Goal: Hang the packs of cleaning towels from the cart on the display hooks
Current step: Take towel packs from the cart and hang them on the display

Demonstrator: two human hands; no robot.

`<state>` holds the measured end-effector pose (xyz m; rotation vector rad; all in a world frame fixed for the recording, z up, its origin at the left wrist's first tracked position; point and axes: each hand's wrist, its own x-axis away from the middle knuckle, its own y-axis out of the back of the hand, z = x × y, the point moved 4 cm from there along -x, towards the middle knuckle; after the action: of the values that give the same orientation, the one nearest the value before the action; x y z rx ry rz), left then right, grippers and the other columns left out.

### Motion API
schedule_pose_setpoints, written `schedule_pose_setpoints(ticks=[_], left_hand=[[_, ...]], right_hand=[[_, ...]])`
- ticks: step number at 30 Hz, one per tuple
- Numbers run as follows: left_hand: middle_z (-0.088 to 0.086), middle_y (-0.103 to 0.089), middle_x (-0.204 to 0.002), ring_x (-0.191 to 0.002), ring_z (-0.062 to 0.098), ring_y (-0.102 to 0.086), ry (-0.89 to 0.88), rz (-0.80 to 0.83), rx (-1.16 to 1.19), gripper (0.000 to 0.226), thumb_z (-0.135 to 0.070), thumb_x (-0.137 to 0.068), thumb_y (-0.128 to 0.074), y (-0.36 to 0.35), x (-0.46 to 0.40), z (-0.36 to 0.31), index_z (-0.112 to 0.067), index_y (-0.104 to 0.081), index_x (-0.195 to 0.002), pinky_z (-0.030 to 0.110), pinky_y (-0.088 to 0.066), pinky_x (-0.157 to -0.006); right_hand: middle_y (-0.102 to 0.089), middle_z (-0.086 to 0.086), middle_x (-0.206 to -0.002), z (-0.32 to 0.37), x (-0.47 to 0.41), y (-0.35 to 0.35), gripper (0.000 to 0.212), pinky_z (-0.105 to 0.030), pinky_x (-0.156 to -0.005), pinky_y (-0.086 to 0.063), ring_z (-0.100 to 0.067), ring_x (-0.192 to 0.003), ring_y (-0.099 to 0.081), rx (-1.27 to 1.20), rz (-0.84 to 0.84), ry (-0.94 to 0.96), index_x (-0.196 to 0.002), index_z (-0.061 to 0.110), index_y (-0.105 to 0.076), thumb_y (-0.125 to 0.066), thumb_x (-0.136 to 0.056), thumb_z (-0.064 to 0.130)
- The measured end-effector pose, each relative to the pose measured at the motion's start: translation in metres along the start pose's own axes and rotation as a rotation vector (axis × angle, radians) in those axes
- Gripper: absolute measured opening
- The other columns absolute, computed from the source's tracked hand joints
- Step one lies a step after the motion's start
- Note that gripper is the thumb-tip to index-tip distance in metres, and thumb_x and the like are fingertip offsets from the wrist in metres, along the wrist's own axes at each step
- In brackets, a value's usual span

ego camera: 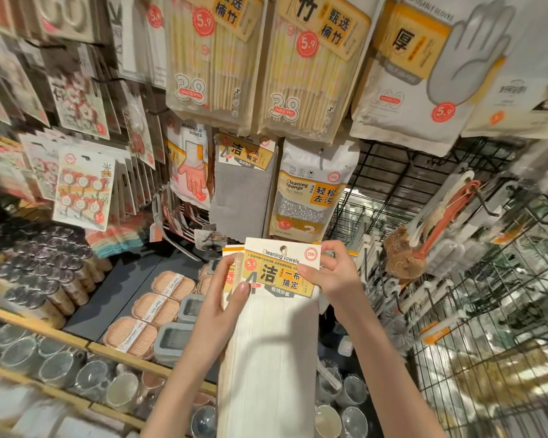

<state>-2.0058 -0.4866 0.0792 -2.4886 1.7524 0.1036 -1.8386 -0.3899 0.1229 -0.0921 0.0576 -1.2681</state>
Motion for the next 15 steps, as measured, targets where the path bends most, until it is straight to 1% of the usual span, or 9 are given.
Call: schedule_pose_setpoints(ticks=[2, 3, 4, 6, 8, 10, 12, 13, 15], left_hand=[[-0.042, -0.054, -0.117, -0.111, -0.021, -0.047, -0.007, 0.016, -0.023, 0.036, -0.038, -0.090, -0.046, -0.001, 0.000, -0.004, -0.049, -0.039, -0.123, -0.001, -0.037, -0.082], [-0.039, -0.052, -0.122, -0.114, -0.020, -0.045, -0.001, 0.013, -0.021, 0.035, -0.039, -0.092, -0.043, -0.001, 0.000, -0.004, -0.049, -0.039, -0.125, 0.001, -0.037, -0.085], [-0.032, -0.051, -0.130, -0.119, -0.016, -0.043, 0.006, 0.006, -0.012, 0.034, -0.040, -0.094, -0.039, 0.000, -0.001, -0.002, -0.047, -0.040, -0.128, 0.005, -0.037, -0.093], [-0.017, -0.048, -0.138, -0.128, -0.003, -0.042, 0.016, -0.019, 0.000, 0.034, -0.037, -0.099, -0.036, 0.003, -0.002, 0.001, -0.041, -0.043, -0.132, 0.023, -0.034, -0.107], [-0.013, -0.046, -0.140, -0.129, 0.006, -0.043, 0.039, -0.054, 0.023, 0.032, -0.030, -0.100, -0.041, 0.004, -0.004, 0.003, -0.041, -0.045, -0.131, 0.033, -0.035, -0.108], [-0.017, -0.052, -0.133, -0.119, 0.004, -0.052, 0.050, -0.074, 0.055, 0.037, -0.022, -0.099, -0.048, 0.003, -0.005, 0.005, -0.046, -0.045, -0.126, 0.025, -0.045, -0.094], [-0.027, -0.063, -0.111, -0.098, -0.004, -0.062, 0.049, -0.085, 0.079, 0.042, -0.014, -0.097, -0.051, 0.003, -0.006, 0.008, -0.047, -0.045, -0.122, 0.011, -0.048, -0.072], [-0.030, -0.065, -0.103, -0.090, -0.005, -0.064, 0.048, -0.090, 0.086, 0.042, -0.013, -0.097, -0.051, 0.003, -0.007, 0.009, -0.046, -0.045, -0.122, 0.008, -0.048, -0.066], [-0.033, -0.065, -0.098, -0.087, -0.008, -0.064, 0.031, -0.105, 0.081, 0.041, -0.011, -0.096, -0.051, 0.005, -0.010, 0.011, -0.042, -0.044, -0.123, 0.006, -0.047, -0.063]], right_hand=[[-0.072, -0.008, -0.086, -0.001, -0.001, 0.002, 0.030, -0.028, -0.057, -0.056, -0.022, -0.073, -0.072, 0.003, -0.018, 0.006, -0.092, 0.007, -0.045, -0.064, -0.080, -0.012], [-0.072, -0.008, -0.087, -0.002, -0.002, 0.003, 0.030, -0.028, -0.057, -0.056, -0.022, -0.073, -0.072, 0.002, -0.025, 0.007, -0.093, 0.008, -0.045, -0.064, -0.080, -0.012], [-0.072, -0.009, -0.088, -0.003, -0.003, 0.004, 0.030, -0.028, -0.057, -0.056, -0.022, -0.073, -0.072, -0.001, -0.031, 0.006, -0.093, 0.009, -0.045, -0.065, -0.080, -0.011], [-0.070, -0.013, -0.092, -0.004, -0.005, 0.006, 0.031, -0.029, -0.057, -0.056, -0.022, -0.074, -0.072, 0.003, -0.046, 0.005, -0.092, 0.010, -0.045, -0.066, -0.080, -0.010], [-0.070, -0.013, -0.094, -0.004, -0.007, 0.008, 0.031, -0.028, -0.057, -0.056, -0.021, -0.075, -0.072, 0.017, -0.066, 0.022, -0.091, 0.012, -0.046, -0.066, -0.080, -0.008], [-0.070, -0.010, -0.091, -0.004, -0.010, 0.011, 0.032, -0.027, -0.057, -0.056, -0.019, -0.074, -0.072, 0.030, -0.085, 0.038, -0.091, 0.013, -0.046, -0.067, -0.080, -0.009], [-0.070, -0.007, -0.088, -0.004, -0.012, 0.016, 0.032, -0.025, -0.056, -0.055, -0.017, -0.072, -0.071, 0.038, -0.104, 0.041, -0.093, 0.012, -0.046, -0.067, -0.079, -0.010], [-0.070, -0.008, -0.089, -0.005, -0.013, 0.019, 0.032, -0.026, -0.056, -0.056, -0.018, -0.073, -0.072, 0.046, -0.113, 0.036, -0.093, 0.012, -0.047, -0.067, -0.079, -0.009], [-0.070, -0.012, -0.092, -0.007, -0.015, 0.025, 0.032, -0.027, -0.057, -0.057, -0.020, -0.075, -0.072, 0.061, -0.141, 0.012, -0.092, 0.013, -0.047, -0.067, -0.079, -0.009]])
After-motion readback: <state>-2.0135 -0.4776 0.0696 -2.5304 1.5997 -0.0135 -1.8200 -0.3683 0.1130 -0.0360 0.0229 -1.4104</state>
